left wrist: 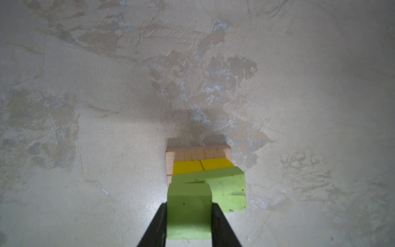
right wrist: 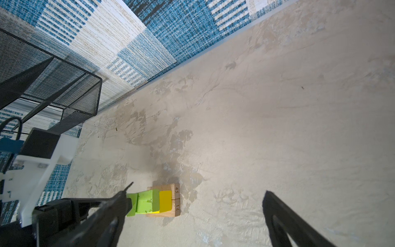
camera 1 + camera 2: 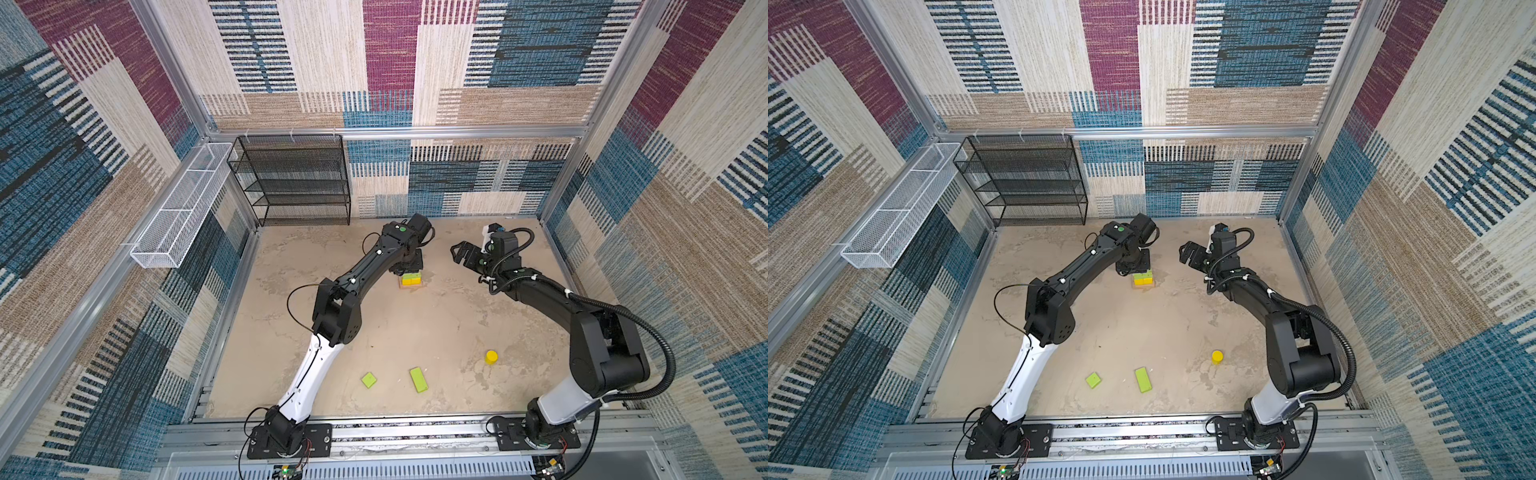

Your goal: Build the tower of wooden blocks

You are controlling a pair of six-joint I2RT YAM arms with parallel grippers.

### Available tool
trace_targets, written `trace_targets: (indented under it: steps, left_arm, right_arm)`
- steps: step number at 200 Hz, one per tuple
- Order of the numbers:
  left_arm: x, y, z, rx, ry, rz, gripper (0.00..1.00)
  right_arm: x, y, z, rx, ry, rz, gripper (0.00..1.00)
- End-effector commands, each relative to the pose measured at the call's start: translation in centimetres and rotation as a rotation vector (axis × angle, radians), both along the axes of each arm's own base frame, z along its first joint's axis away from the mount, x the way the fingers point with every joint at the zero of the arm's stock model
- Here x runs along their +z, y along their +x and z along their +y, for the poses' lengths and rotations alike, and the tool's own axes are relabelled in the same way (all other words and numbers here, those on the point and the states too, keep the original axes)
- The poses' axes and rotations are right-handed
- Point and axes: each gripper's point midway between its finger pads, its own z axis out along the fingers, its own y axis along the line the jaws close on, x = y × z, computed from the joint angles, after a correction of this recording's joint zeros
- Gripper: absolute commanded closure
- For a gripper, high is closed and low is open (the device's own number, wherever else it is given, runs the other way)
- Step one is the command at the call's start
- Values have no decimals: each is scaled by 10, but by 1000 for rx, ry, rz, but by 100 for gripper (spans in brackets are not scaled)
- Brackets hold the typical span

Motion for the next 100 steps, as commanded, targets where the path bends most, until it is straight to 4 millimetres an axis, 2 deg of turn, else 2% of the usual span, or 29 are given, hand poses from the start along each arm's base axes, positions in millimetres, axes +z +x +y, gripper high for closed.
trace_targets:
  steps: [1,100]
  left_arm:
    - [1,-1,0,24,-7,7,64]
    - [-2,-1,-5,25,-27,18,60]
  right_arm:
    - [7,4,3,4,23,-31,1]
    - [5,4,1,1,24,-29,1]
